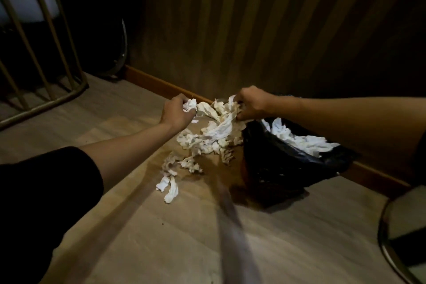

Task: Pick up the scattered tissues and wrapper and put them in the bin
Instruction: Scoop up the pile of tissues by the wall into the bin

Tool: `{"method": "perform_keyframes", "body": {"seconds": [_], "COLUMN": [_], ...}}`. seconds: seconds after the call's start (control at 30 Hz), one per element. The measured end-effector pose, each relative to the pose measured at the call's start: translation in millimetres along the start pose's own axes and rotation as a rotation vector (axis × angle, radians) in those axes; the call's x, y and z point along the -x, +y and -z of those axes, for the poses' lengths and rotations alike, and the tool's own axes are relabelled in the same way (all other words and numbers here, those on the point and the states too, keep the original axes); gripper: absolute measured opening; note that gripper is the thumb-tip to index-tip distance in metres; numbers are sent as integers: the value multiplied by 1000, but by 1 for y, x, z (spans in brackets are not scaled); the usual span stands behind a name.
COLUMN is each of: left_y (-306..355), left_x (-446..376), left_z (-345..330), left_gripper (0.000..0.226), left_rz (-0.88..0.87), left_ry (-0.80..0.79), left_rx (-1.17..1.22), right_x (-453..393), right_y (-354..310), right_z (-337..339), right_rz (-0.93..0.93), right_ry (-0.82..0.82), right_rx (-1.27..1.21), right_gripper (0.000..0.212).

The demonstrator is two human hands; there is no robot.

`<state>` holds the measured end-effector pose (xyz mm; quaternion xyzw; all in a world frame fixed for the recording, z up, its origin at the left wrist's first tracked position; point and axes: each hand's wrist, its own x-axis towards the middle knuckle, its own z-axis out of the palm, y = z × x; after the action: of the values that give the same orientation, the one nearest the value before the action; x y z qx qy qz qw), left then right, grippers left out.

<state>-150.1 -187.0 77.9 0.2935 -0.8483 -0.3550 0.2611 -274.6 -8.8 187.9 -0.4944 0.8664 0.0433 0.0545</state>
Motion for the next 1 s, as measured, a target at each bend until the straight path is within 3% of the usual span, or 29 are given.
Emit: {"method": "perform_keyframes", "body": {"seconds": [0.17,0.33,0.43,0.53,0.7,0.83,1.0], "left_y": [68,137,164,182,189,169,119], "left_x": [1,13,23,31,37,35,26], "left_z": [-3,-24,-54,-86,-100,-88,-62], "left_gripper": [23,27,27,33,38,34,29], "left_rz": [-104,-243,-248,-225,-305,-297,-206], "left_ry": [53,-10,-122,-273,-429,-385,-280], "left_rx": [194,268,252,259,238,255,216], "right_x": [34,80,101,118,129,122,87], "right_y": [40,89,119,140,156,145,112], "right_z": [40,49,46,40,34,33,35], "right_rz": [-95,-274,-433,-577,-639,-645,-566], "right_ry": [117,197,198,221,217,107,59], "right_rx": [-59,-183,-228,-289,-423,-512,-395], "right_gripper": [20,20,34,64,62,61,45]}}
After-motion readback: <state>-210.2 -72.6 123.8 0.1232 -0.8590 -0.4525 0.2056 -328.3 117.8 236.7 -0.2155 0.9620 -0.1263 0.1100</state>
